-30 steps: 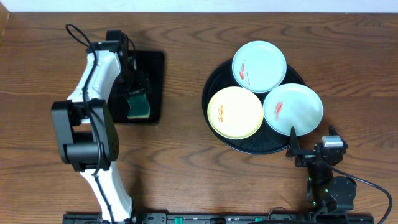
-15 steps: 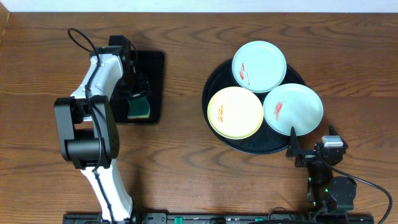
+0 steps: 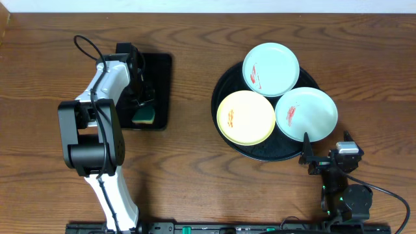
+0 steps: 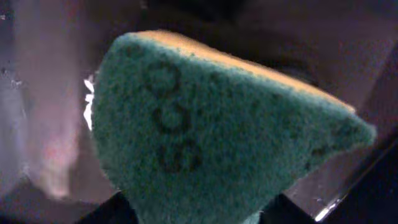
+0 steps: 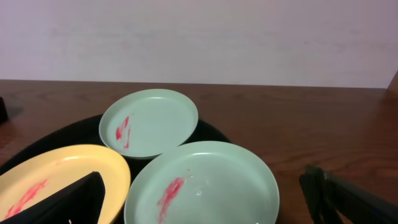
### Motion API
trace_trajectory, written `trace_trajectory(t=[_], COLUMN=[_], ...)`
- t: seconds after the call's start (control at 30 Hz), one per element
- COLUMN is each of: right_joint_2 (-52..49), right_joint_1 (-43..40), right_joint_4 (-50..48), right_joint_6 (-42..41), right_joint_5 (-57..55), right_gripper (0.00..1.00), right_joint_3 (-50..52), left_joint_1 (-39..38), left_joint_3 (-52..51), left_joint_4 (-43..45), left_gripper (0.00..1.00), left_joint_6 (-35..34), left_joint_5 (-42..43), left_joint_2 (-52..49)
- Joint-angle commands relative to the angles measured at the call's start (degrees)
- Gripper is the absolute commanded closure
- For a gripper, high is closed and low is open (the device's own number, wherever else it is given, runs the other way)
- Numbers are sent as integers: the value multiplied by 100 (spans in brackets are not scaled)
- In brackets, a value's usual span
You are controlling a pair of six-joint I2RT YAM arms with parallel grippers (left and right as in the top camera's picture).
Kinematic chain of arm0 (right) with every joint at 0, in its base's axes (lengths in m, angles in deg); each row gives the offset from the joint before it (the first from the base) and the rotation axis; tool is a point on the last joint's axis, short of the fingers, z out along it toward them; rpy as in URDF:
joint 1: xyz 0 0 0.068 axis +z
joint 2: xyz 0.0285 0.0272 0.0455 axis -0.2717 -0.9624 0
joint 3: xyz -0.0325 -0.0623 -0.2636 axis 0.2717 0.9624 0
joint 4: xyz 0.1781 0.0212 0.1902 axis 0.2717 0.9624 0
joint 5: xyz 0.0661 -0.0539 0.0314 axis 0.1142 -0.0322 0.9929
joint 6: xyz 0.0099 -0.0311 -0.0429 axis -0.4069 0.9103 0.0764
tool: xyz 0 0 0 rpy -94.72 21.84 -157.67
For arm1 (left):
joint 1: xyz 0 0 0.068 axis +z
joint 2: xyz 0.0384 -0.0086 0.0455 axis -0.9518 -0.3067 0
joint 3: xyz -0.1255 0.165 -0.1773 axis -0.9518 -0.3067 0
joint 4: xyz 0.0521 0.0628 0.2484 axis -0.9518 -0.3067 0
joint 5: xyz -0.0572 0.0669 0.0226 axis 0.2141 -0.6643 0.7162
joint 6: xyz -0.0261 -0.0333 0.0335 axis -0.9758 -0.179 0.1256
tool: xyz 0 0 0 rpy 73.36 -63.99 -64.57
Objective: Clean dirty plates on tray and stack at the side
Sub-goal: 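Lower the left gripper onto the green sponge and grasp it, then lift the sponge with the left gripper and carry it toward the plates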
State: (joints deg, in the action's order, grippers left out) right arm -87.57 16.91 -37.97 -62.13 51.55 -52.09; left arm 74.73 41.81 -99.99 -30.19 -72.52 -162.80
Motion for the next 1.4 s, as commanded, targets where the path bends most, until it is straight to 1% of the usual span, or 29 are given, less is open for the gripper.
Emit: trace_trajectory(t=[0.0,0.03,0.07,0.1,0.13,0.3,0.47,0.57,0.77,0.93,1.03,1.2,1.3,1.37], right_joint_2=[31,31,31,31,31,31,31,31,31,31,31,31,31,31], right_joint_1=[35,35,35,35,35,35,35,35,35,35,35,35,35,35], right_joint_4=[24,24,24,24,24,24,24,24,24,24,24,24,24,24], right_joint_6=[83,83,83,83,83,85,85,85,83,83,83,83,83,85], right_joint_5=[-7,-7,-7,-7,-7,-7,-7,-7,-7,-7,-7,-7,-7,-7], right_gripper=[1,1,1,1,1,1,1,1,1,1,1,1,1,1], right_joint_3=[2,2,2,2,2,2,2,2,2,2,2,2,2,2], left_joint_1=[24,24,24,24,24,24,24,24,24,24,24,24,24,24], left_joint_3=[-33,-33,-24,-2,37,328,343,343,343,343,343,337,245,109], left_joint_4=[-17,0,7,-2,-52,-459,-448,-404,-133,264,529,772,841,960], left_gripper=[67,78,86,90,92,92,93,93,93,93,92,93,92,92], left_joint_6=[0,-2,-2,-2,-2,-2,-4,-4,-2,-2,9,22,24,24], left_joint_5=[-11,-11,-11,-9,-7,-9,-2,61,551,575,573,570,496,275], left_joint_2=[-28,-28,-28,-26,-24,103,619,1082,2326,3338,3713,3816,3576,3296])
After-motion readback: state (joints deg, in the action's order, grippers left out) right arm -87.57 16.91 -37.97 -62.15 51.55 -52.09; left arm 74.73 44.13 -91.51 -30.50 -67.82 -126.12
